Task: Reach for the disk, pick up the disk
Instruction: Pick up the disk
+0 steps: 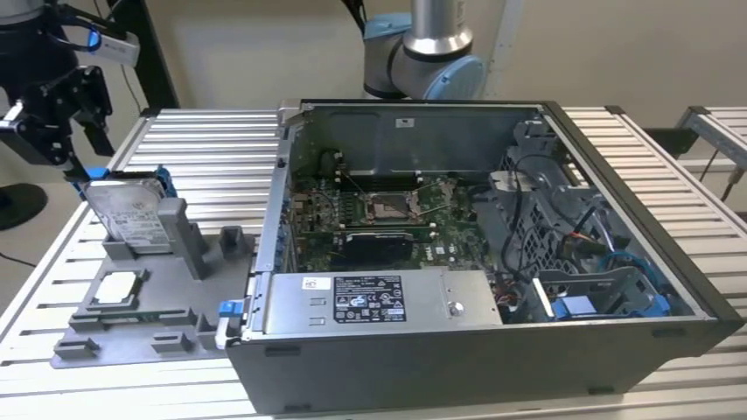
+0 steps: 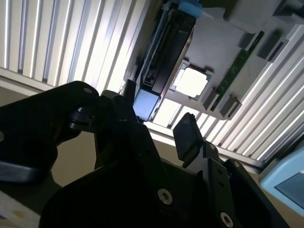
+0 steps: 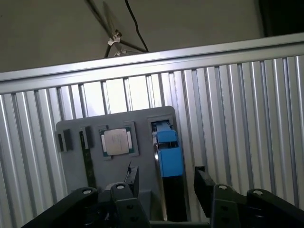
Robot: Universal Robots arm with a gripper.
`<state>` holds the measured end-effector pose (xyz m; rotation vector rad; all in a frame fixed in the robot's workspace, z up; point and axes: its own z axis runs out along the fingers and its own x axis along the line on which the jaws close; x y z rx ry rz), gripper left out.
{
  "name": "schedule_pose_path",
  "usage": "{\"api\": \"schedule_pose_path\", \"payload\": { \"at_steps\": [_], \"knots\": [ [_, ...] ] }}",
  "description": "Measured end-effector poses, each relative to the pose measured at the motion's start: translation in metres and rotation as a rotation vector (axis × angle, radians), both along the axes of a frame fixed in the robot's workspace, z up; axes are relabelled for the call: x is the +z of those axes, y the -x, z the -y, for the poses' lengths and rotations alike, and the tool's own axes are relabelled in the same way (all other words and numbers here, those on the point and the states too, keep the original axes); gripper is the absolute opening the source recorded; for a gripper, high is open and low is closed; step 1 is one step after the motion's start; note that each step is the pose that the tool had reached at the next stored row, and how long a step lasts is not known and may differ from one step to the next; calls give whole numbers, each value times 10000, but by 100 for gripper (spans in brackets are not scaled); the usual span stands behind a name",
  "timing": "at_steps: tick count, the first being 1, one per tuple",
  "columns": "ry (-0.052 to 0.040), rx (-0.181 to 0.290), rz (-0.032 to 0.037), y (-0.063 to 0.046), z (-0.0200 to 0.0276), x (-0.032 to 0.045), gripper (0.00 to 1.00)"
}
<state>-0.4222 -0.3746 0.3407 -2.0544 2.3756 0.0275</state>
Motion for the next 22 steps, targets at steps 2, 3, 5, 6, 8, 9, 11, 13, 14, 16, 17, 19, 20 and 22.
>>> {"api": "schedule_pose_path", "payload": {
  "at_steps": [2, 3, 5, 6, 8, 9, 11, 13, 14, 16, 17, 19, 20, 22],
  "knots": [
    [1, 50, -2, 0, -4, -37, 100],
    [1, 85, -1, 0, -4, -55, 100],
    [1, 186, 0, 0, -5, -91, 100],
    [0, 245, 1, 0, -5, -109, 100],
    [1, 358, 0, 0, -5, -143, 100],
    [1, 406, 0, 0, -5, -162, 100],
    [1, 508, 2, 0, -5, -198, 100],
    [0, 654, 9, 0, -5, -235, 100],
    [0, 723, 12, 0, -5, -252, 100],
    [-1, 868, 18, 0, -5, -288, 100],
    [-1, 928, 22, 0, -5, -306, 100],
    [-5, 1002, 25, 0, -5, -342, 100],
    [-8, 1026, 26, 0, -5, -360, 100],
    [-14, 1079, 29, 1, -5, -398, 100]
  ]
}}
